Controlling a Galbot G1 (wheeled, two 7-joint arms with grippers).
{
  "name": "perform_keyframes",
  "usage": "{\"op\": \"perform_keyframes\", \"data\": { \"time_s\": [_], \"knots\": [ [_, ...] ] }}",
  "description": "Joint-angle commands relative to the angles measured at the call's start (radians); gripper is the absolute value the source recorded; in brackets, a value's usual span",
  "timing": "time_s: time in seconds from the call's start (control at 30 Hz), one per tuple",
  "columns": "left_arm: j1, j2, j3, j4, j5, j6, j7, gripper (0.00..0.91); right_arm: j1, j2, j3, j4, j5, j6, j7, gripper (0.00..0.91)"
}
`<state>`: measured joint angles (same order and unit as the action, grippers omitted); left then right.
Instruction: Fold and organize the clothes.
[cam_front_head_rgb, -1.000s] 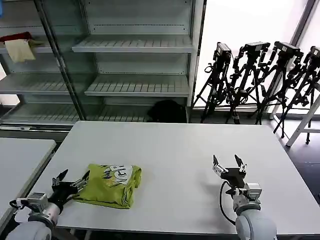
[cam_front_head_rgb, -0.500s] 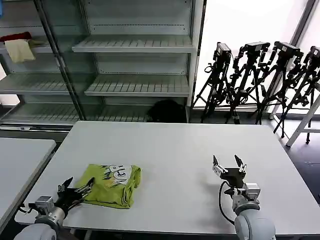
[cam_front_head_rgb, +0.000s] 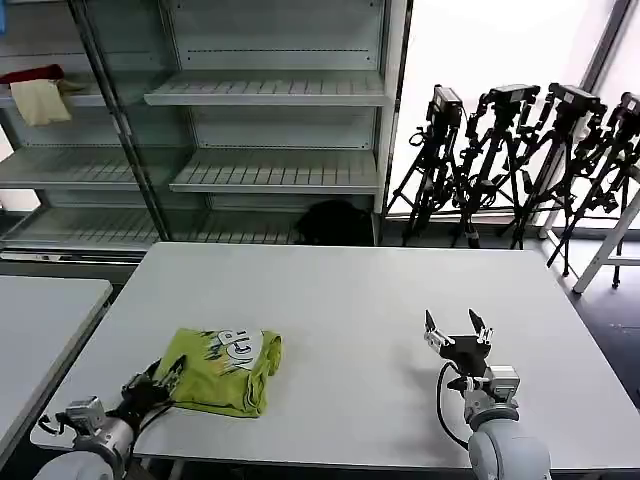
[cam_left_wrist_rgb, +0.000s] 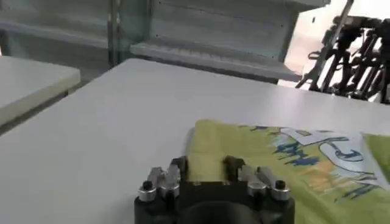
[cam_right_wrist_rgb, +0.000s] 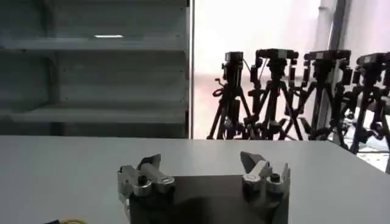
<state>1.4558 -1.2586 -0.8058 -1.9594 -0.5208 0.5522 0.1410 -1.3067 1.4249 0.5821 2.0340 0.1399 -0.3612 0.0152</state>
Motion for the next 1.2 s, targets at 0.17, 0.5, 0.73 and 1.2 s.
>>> {"op": "perform_keyframes", "data": {
  "time_s": [0.17,0.5,0.73,1.2],
  "knots": [
    [0.001,-0.005,0.001,-0.003,-0.116,0.024,0.0,0.01,-0.001,0.003,0.001,0.002,-0.003,0.001,0.003,0.907],
    [-0.005,0.008,-0.066,-0.04,-0.017,-0.089,0.017,0.0,-0.002,0.002,0.002,0.005,-0.002,0.001,0.004,0.907],
    [-0.046,0.155,-0.267,-0.028,0.081,-0.093,0.089,0.0,0.005,-0.003,0.002,-0.003,0.004,0.006,0.002,0.907],
    [-0.049,0.434,-0.411,-0.084,0.328,-0.183,0.19,0.0,0.004,-0.004,-0.005,-0.049,0.015,0.042,0.003,0.907]
  ]
}}
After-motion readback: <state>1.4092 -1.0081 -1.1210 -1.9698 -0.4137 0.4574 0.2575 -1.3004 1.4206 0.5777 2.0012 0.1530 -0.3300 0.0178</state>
